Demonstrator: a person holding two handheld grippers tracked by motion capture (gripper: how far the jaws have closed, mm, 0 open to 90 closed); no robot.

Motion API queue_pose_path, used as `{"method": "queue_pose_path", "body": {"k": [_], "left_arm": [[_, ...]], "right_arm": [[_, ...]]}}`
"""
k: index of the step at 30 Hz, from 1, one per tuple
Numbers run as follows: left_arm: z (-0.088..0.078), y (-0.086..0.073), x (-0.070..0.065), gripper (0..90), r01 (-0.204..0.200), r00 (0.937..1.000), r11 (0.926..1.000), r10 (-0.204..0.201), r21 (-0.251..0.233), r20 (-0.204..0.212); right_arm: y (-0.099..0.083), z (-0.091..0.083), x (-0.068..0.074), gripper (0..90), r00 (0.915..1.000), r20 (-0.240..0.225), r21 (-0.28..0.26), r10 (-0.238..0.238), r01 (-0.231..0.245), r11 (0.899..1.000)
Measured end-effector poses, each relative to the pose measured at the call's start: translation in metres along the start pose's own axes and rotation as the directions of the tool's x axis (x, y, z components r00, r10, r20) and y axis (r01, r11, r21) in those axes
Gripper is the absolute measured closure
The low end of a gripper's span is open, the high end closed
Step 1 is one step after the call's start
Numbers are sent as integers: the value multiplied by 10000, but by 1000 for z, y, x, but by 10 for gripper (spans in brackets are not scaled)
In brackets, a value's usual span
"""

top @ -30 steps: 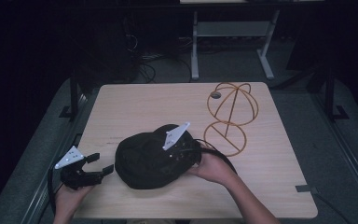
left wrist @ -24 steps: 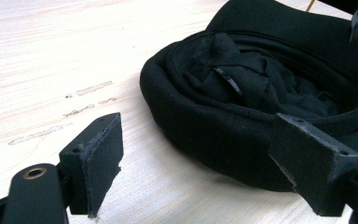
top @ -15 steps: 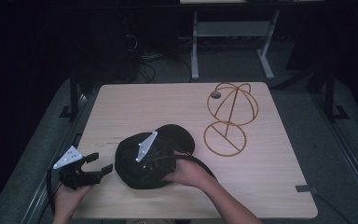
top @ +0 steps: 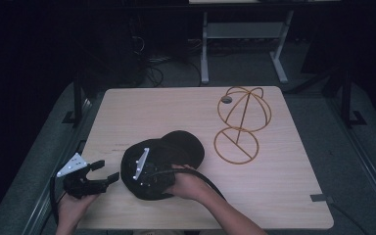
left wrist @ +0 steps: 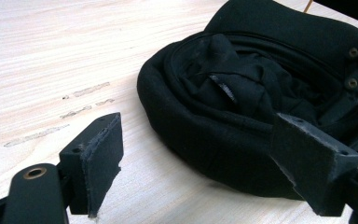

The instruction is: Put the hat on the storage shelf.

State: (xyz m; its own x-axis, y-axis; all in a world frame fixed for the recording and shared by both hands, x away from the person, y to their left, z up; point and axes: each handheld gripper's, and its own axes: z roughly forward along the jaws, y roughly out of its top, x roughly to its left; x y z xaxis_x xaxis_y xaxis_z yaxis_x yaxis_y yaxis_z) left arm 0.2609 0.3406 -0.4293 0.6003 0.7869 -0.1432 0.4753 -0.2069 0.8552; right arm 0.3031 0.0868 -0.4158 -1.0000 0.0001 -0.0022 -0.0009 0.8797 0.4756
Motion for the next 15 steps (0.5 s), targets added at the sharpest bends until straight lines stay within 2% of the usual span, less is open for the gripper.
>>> {"method": "queue_pose_path", "body": {"k": [6,15], "left_arm": [[1,0,-1,170,79,10000,10000,-78,-49,60],[3,1,-3,172,55,9998,10000,-54,-43,215]], "right_arm": [[-1,-2,2,786,9998,-98,26,164,-164,9999],[-9,-36,-7,798,9994,26,-997,341,-337,9945]]}}
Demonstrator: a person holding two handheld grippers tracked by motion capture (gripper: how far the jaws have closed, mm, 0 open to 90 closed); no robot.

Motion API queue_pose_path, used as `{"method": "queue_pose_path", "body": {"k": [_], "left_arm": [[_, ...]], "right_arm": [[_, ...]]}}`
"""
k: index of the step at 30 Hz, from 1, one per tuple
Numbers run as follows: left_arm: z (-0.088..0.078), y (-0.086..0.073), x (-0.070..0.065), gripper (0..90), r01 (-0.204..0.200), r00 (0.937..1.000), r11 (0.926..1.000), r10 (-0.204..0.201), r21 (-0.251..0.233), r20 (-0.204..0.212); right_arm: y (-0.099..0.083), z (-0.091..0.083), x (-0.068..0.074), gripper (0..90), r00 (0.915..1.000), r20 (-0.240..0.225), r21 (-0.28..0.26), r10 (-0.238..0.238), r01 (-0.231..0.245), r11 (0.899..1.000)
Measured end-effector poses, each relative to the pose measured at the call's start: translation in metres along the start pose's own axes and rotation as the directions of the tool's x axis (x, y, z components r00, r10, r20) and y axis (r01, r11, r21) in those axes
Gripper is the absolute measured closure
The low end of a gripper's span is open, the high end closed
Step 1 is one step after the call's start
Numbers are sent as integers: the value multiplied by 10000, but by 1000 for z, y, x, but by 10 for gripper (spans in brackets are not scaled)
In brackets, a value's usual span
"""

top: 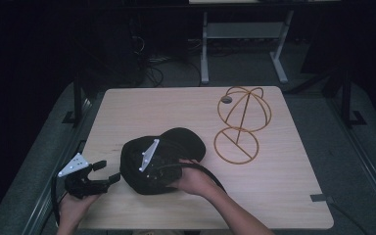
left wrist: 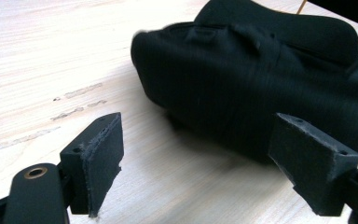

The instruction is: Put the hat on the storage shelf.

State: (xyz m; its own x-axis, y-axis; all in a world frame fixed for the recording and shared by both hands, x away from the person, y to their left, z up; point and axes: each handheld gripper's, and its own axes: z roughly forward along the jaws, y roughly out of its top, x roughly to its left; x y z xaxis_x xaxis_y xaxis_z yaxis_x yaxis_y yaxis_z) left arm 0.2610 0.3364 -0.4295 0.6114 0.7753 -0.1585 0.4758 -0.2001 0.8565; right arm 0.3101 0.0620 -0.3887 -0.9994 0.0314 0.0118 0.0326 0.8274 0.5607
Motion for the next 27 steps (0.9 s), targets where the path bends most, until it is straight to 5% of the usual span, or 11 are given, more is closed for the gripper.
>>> {"method": "queue_pose_path", "body": {"k": [16,20,27], "left_arm": [[3,14,-23,171,-499,9934,9958,574,-765,992],[7,19,-30,171,-717,9881,9941,819,-815,1298],[18,41,-49,171,-1071,9676,9865,1321,-1238,2150]], "right_arm": [[0,-65,-12,798,9990,294,-1165,340,-304,9927],[-2,-75,-14,798,9984,321,-1407,471,-421,9892],[-1,-95,-20,798,9974,372,-1680,625,-554,9842]]}}
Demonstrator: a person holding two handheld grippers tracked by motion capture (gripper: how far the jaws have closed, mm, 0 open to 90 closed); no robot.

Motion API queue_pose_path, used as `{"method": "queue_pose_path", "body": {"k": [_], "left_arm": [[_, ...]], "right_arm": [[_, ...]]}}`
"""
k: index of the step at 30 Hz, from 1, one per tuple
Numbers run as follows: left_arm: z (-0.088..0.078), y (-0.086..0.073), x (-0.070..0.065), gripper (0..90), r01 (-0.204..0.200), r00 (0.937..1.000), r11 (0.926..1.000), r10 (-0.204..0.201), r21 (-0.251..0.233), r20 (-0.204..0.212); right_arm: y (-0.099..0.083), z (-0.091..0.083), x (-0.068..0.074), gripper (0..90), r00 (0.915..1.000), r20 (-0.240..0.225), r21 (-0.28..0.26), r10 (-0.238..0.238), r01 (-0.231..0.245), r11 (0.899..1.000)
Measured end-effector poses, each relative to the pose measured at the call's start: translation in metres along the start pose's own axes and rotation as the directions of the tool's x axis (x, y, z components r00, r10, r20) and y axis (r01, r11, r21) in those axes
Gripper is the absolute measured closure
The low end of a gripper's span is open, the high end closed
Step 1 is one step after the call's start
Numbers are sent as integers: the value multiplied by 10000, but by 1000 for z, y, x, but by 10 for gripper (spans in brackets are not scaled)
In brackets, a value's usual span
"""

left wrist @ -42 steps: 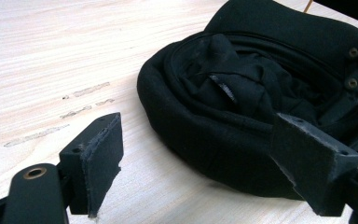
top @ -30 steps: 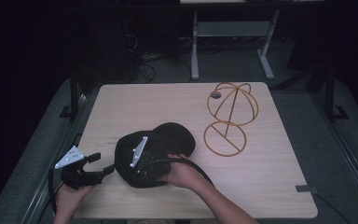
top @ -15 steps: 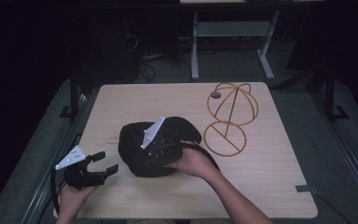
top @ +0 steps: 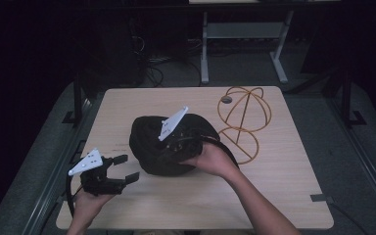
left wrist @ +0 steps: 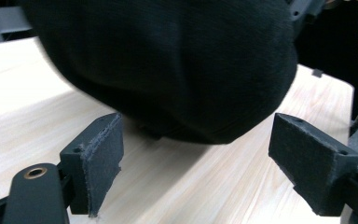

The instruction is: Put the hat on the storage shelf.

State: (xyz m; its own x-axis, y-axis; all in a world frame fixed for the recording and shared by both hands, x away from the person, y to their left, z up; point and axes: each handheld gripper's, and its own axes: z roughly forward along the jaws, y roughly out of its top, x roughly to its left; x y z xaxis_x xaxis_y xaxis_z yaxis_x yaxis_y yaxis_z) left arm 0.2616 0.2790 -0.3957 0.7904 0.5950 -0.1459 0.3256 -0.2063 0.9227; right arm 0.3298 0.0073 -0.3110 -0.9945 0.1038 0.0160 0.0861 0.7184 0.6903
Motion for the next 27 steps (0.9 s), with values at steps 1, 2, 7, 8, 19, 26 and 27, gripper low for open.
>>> {"method": "queue_pose_path", "body": {"k": [1,2,7,8,19,26,27], "left_arm": [[2,2,-1,171,-3,10000,10000,3,1,80],[4,4,-2,171,-13,9997,10000,14,-58,237],[17,17,-6,175,-335,9990,9994,339,-111,300],[20,20,-7,175,-478,9987,9988,480,-111,196],[30,30,-4,673,-1276,9915,9908,1285,-442,200],[26,49,-7,845,-1631,9866,9842,1632,-685,-39],[25,53,-8,848,-1767,9843,9819,1765,-680,-97]], "right_arm": [[1,-2,-1,798,10000,-5,-57,-25,25,10000],[3,-3,-1,798,10000,3,-79,-41,41,10000],[11,-11,-2,798,9998,-69,-365,-190,187,9992],[12,-12,-1,799,9998,-87,-403,-199,195,9990],[14,-19,-1,806,9996,-198,-708,-225,210,9973],[9,-26,-5,806,9998,-178,-1335,32,-56,9910],[8,-27,-6,805,9998,-191,-1443,50,-77,9895]]}}
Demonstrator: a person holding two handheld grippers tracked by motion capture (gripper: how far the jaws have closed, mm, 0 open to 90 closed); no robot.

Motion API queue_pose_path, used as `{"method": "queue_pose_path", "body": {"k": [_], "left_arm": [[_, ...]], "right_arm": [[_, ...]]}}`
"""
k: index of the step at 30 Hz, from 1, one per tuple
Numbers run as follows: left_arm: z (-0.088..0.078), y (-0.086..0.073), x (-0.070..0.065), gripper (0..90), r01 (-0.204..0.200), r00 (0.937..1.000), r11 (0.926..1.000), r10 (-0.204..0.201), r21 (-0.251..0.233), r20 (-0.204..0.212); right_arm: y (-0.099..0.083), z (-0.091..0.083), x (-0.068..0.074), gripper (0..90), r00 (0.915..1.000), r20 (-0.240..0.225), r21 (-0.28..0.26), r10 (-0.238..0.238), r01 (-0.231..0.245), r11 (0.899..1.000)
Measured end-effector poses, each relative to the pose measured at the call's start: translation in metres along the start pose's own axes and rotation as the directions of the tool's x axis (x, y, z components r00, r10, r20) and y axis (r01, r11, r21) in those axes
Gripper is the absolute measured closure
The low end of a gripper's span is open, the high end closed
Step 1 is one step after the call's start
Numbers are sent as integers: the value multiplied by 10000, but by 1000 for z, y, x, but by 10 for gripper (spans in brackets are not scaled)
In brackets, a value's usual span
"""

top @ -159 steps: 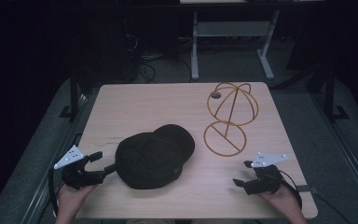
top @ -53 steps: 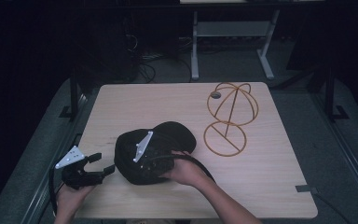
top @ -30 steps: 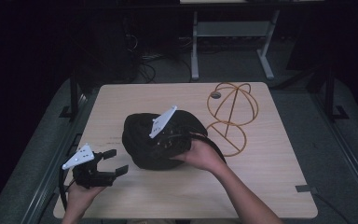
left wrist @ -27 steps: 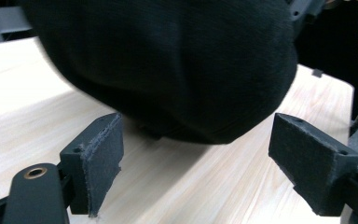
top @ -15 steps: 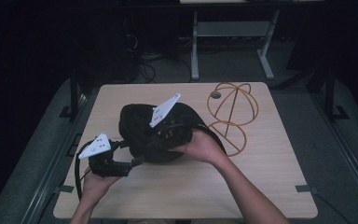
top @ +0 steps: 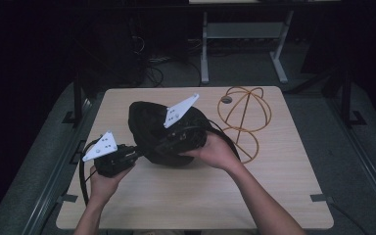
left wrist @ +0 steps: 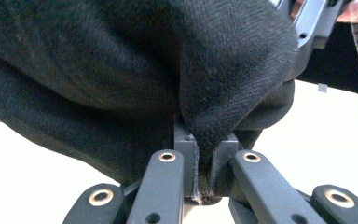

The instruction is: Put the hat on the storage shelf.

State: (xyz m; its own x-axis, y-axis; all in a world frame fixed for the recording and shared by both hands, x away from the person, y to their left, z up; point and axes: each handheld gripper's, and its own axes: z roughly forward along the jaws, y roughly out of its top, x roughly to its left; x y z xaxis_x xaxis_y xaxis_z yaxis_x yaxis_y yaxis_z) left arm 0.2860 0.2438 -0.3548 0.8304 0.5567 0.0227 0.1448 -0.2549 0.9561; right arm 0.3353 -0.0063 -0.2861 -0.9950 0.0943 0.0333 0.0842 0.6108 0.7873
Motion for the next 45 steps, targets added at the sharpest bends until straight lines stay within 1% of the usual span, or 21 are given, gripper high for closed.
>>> {"method": "queue_pose_path", "body": {"k": [2,4,5,6,8,10,12,13,14,15,17,19,20,23,24,27,32,34,36,43,45], "left_arm": [[0,6,-1,850,-192,9998,9998,192,63,-112],[1,9,-1,851,-305,9994,9994,307,146,-138],[1,16,-1,851,-537,9984,9983,541,244,-166],[1,16,-1,851,-537,9984,9983,541,244,-166],[3,26,0,852,-799,9966,9960,806,397,-151],[5,30,0,852,-846,9963,9951,853,512,-127],[7,41,2,852,-1233,9921,9892,1248,791,-144],[7,44,3,852,-1265,9917,9883,1281,853,-138],[7,44,3,852,-1265,9917,9883,1281,853,-138],[8,50,5,852,-1280,9916,9878,1291,885,-68],[10,55,6,851,-1265,9918,9867,1274,1025,-27],[10,59,9,851,-1311,9913,9852,1317,1102,19],[10,59,9,851,-1311,9913,9852,1317,1102,19],[11,61,13,851,-1287,9917,9850,1281,1150,129],[11,63,14,851,-1375,9905,9828,1366,1237,159],[12,66,17,852,-1330,9911,9844,1316,1154,193],[13,73,22,852,-1365,9906,9849,1357,1068,145],[12,75,24,851,-1329,9911,9856,1321,1047,149],[12,79,28,852,-1323,9912,9860,1312,1014,177],[17,92,30,852,-1509,9879,9832,1463,1027,504],[19,94,31,852,-1526,9873,9831,1471,1015,598]], "right_arm": [[-2,-4,-1,801,9996,15,-227,290,-290,9993],[-3,-5,-2,797,9995,67,-327,295,-293,9990],[-6,-8,-3,782,9986,96,-446,527,-523,9976],[-7,-8,-4,775,9982,75,-518,595,-590,9969],[-10,-11,-5,750,9975,189,-584,674,-662,9961],[-11,-11,-6,733,9975,217,-615,672,-658,9959],[-14,-14,-5,666,9961,418,-678,779,-749,9949],[-14,-16,-5,634,9961,538,-684,695,-658,9955],[-14,-16,-5,634,9961,538,-684,695,-658,9955],[-16,-19,-3,580,9957,730,-694,579,-528,9962],[-19,-25,1,529,9952,843,-726,502,-441,9964],[-25,-32,5,488,9925,1139,-827,433,-340,9960],[-25,-32,5,488,9925,1139,-827,433,-340,9960],[-42,-47,10,431,9841,1666,-960,621,-465,9943],[-48,-51,10,425,9823,1719,-994,749,-584,9933],[-67,-59,10,396,9751,1935,-1078,1081,-884,9902],[-94,-68,15,383,9675,2113,-1109,1391,-1177,9868],[-104,-72,18,379,9640,2264,-1127,1392,-1160,9868],[-116,-77,20,372,9584,2338,-1175,1639,-1395,9832],[-151,-89,35,375,9418,2756,-1206,1927,-1650,9789],[-160,-93,39,376,9372,2793,-1360,2090,-1769,9748]]}}
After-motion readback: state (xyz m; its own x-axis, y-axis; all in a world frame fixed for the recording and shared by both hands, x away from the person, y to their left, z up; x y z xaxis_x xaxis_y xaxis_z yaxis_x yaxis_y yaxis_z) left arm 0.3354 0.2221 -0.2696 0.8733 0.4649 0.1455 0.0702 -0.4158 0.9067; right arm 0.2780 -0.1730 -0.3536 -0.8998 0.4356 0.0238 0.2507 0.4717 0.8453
